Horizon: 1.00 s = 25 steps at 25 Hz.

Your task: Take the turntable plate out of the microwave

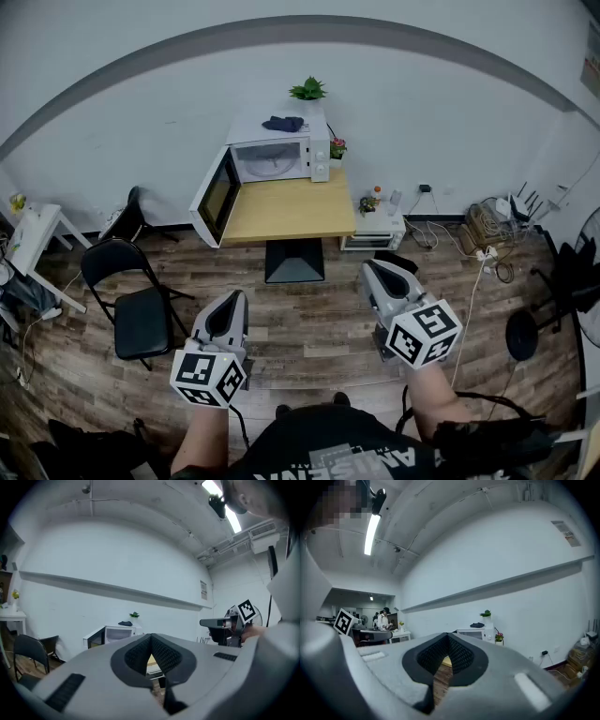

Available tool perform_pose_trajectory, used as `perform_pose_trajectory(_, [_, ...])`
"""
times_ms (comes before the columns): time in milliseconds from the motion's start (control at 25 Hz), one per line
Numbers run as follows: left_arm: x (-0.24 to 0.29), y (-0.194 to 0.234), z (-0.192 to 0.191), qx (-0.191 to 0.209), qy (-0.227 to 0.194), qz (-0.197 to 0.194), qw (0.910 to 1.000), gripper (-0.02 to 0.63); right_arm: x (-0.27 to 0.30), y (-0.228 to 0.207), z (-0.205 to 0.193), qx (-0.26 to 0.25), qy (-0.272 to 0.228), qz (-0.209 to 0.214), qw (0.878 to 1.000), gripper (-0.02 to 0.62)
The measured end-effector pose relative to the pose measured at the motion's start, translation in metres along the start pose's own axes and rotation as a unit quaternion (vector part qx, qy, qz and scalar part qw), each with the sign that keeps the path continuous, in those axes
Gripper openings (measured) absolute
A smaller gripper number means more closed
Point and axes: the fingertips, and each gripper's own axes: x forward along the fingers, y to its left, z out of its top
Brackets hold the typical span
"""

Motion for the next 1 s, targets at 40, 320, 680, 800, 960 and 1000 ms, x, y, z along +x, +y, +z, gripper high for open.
perform_pose_trajectory(40, [0.001,-0.001,-0.002,-0.001,0.003,0.001,1.0,0.002,0.0,0.001,0.0,-0.001,0.0,0.0,1.0,0.005])
perform_pose_trajectory(320, [0.005,-0.011,-0.003,-0.015,0.001,-0.003,0.9999,0.002,-0.006,-0.001,0.001,-0.004,0.001,0.007,1.0,0.005])
perform_pose_trajectory(680, [0.01,-0.017,-0.003,-0.029,-0.009,0.017,0.9994,0.002,-0.009,-0.025,0.003,0.013,-0.007,0.012,1.0,0.006])
perform_pose_trajectory(800, [0.016,-0.026,-0.004,-0.028,-0.011,0.022,0.9993,0.002,-0.012,-0.031,0.004,0.006,-0.007,0.024,1.0,0.006])
perform_pose_trajectory(960, [0.028,-0.043,-0.003,-0.023,-0.008,0.018,0.9995,0.002,-0.017,-0.046,0.007,0.006,-0.009,0.036,0.999,0.005])
perform_pose_trajectory(1000, [0.032,-0.048,-0.003,-0.02,-0.006,0.018,0.9996,0.002,-0.017,-0.05,0.007,0.008,-0.009,0.038,0.999,0.005])
